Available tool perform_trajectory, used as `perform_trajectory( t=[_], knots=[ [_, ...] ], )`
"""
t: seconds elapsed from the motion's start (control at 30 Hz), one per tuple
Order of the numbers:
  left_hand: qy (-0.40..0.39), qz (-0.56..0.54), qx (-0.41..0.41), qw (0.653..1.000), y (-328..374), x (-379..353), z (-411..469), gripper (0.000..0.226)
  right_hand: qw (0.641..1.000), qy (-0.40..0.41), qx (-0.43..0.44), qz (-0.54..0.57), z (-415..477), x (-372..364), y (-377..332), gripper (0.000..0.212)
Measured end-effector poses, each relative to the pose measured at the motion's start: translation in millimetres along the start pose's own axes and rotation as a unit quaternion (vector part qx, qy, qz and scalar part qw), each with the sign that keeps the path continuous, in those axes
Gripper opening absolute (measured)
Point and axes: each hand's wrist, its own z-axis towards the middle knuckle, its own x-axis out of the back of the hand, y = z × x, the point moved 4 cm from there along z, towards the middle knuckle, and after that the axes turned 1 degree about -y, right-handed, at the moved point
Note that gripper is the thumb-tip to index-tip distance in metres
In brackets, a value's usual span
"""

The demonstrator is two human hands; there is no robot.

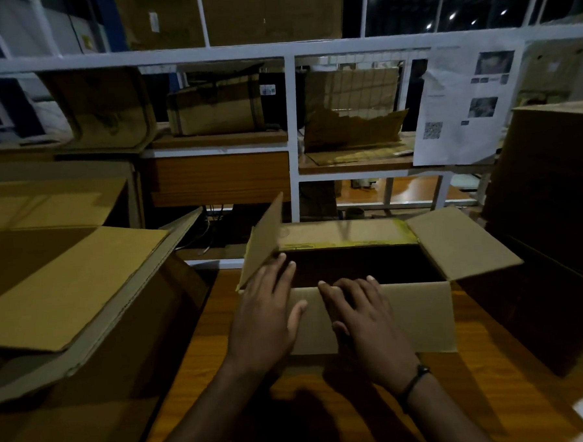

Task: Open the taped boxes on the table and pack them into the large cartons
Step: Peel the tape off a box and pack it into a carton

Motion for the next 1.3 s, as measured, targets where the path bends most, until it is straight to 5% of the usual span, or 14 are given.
perform_trajectory(
  t=[0.2, 0.63, 1.0, 1.1, 1.23, 1.3],
  knots=[
    [0.033, 0.034, 0.078, 0.996, -24, 20, 16, 0.049, 1.0, 0.001, -0.004, 0.005, 6, -2, 3, 0.076],
    [-0.056, 0.084, 0.263, 0.96, -49, 28, 40, 0.022, 0.999, -0.02, 0.021, 0.03, -7, 0, 9, 0.076],
    [-0.057, 0.09, 0.227, 0.968, -57, 30, 55, 0.003, 0.994, -0.054, 0.014, 0.094, 16, 5, 23, 0.065],
    [-0.035, 0.058, 0.16, 0.985, -35, 25, 52, 0.014, 0.992, -0.056, 0.011, 0.108, 17, 7, 22, 0.061],
    [-0.151, -0.04, 0.102, 0.983, 0, 9, 56, 0.026, 0.991, -0.067, 0.012, 0.115, 7, 7, 18, 0.057],
    [-0.147, -0.034, 0.073, 0.986, 7, 9, 62, 0.039, 0.989, -0.067, 0.024, 0.127, -3, 11, 17, 0.052]
  ],
)
